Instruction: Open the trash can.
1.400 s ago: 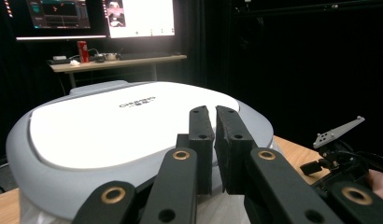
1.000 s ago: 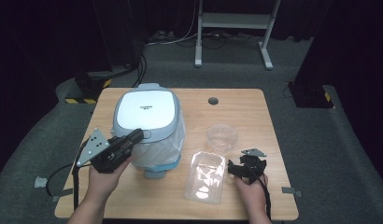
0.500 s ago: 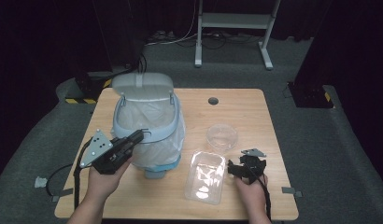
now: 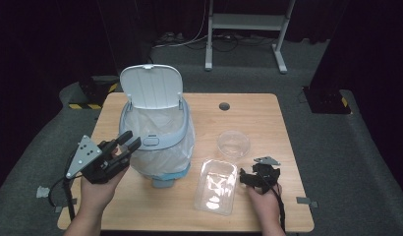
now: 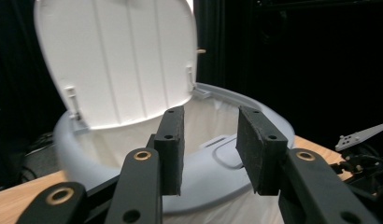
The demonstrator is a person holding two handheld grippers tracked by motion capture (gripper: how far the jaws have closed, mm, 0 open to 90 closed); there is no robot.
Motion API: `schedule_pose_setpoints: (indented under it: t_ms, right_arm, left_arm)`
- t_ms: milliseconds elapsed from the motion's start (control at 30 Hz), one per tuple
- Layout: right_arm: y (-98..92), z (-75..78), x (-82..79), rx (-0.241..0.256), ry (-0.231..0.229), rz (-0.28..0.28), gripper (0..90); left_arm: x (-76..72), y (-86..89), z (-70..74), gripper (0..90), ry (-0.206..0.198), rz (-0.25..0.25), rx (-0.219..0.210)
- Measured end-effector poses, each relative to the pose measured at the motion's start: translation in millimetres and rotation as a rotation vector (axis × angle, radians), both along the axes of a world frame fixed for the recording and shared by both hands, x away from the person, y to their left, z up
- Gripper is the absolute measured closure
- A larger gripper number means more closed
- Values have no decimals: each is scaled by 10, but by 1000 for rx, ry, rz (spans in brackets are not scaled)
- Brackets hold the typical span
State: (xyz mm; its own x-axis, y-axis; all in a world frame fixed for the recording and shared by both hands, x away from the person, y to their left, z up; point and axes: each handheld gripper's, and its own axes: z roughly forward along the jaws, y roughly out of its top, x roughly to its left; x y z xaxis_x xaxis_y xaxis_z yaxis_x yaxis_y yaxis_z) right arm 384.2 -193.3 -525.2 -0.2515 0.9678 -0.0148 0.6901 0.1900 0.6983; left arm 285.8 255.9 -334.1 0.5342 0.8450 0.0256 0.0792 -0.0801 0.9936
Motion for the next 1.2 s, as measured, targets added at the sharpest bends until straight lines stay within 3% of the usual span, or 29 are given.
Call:
schedule_pose_setpoints:
  t_ms: [433, 667, 800, 867, 900, 933, 967, 1000, 1033, 1200]
  right_arm:
    - [0, 0, 0, 1, 0, 0, 73]
    - [0, 0, -16, 0, -3, 3, 81]
    - [-21, 19, -45, 3, -4, 5, 149]
    - [-47, 68, -100, 43, -2, 10, 178]
    - [-47, 68, -100, 43, -2, 10, 178]
    - [-50, 131, -158, 56, -29, 14, 191]
    - [-50, 131, -158, 56, -29, 14, 191]
    - [-50, 210, -216, 69, -68, 27, 212]
    - [-50, 210, -216, 69, -68, 27, 212]
    - [8, 438, -386, 118, -175, 69, 267]
  left_arm:
    - [-112, 338, -138, 583, 7, 96, 23]
    - [-113, 499, -410, 585, 53, 134, 36]
    - [-103, 545, -581, 582, 70, 146, 36]
    - [-94, 572, -725, 577, 85, 152, 32]
    - [-94, 572, -725, 577, 85, 152, 32]
    - [-101, 577, -828, 577, 96, 158, 40]
    - [-101, 577, -828, 577, 96, 158, 40]
    - [-106, 581, -885, 577, 100, 162, 44]
    - [-109, 585, -946, 577, 110, 163, 45]
    - [-85, 602, -1279, 569, 167, 179, 82]
